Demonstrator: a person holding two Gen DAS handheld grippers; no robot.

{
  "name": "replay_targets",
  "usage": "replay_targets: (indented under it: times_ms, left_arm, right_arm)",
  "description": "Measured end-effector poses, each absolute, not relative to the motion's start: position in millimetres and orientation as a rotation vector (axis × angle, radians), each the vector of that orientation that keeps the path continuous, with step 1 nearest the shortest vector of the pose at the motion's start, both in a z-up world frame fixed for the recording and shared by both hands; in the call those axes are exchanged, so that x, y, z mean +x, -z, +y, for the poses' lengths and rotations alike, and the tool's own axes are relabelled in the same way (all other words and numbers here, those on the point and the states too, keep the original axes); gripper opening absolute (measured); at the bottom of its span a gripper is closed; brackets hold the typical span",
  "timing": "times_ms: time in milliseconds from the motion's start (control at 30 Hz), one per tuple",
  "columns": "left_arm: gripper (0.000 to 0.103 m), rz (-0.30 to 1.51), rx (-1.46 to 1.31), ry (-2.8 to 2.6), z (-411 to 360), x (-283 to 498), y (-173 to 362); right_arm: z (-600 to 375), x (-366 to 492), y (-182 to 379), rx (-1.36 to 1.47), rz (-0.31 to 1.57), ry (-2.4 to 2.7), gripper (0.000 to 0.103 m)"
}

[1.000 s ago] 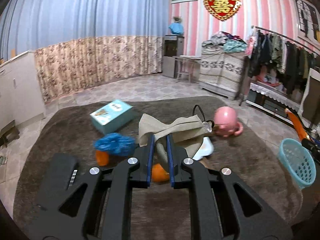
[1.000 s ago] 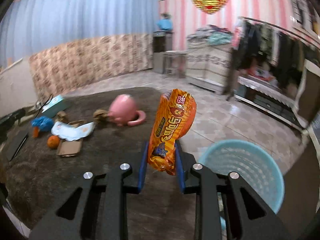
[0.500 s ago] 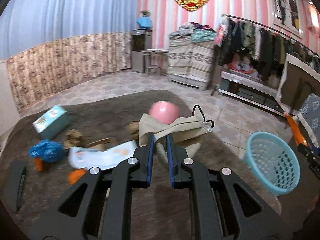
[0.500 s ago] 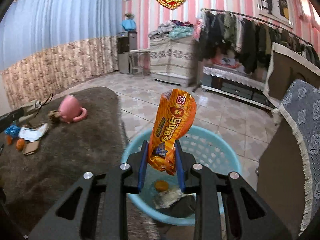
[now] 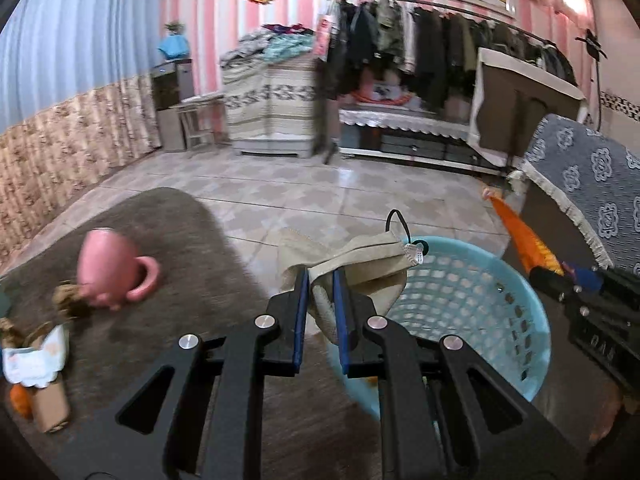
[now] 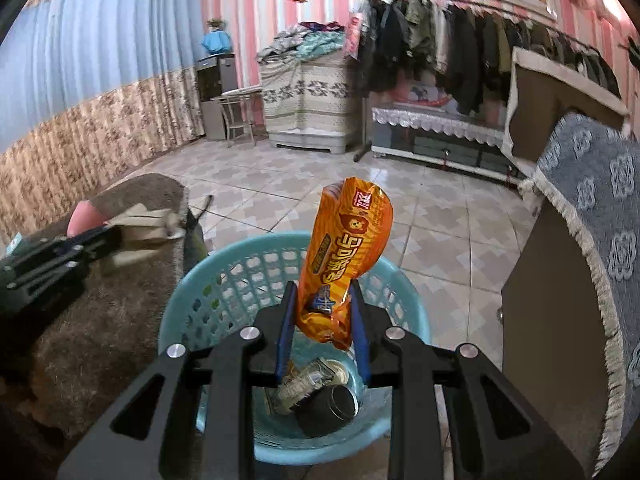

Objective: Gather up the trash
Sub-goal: 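Carry the orange snack bag over the basket with the right tool while the left holds the cloth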

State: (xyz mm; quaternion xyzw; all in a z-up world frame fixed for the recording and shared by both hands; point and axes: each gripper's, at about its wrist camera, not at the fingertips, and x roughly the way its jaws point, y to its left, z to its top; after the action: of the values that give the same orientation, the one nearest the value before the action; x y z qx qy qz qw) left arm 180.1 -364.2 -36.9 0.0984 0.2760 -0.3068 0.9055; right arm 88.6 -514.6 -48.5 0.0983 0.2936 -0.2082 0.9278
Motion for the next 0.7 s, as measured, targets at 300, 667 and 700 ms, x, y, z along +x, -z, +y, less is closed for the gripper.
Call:
replay_targets:
  times_ms: [300,667,700]
  left_arm:
    - [0.067,0.561,0.246,0.644,-395.7,182.5,49.6]
    - [0.097,0.508,0.17,0.445,-338.4,199.5,21.3]
    - [0.098,0.507,0.165,0.434,-334.7,200.4,19.8]
  right_arm:
    - [-534.8,83.4,59.9,0.252,0.607,0.456,0.026]
    - [-511.5,94.9,61.9,0.21,0.62,0.416,0.026]
    - [-509.4,95.6,62.7,0.208,0.621,0.414,0.026]
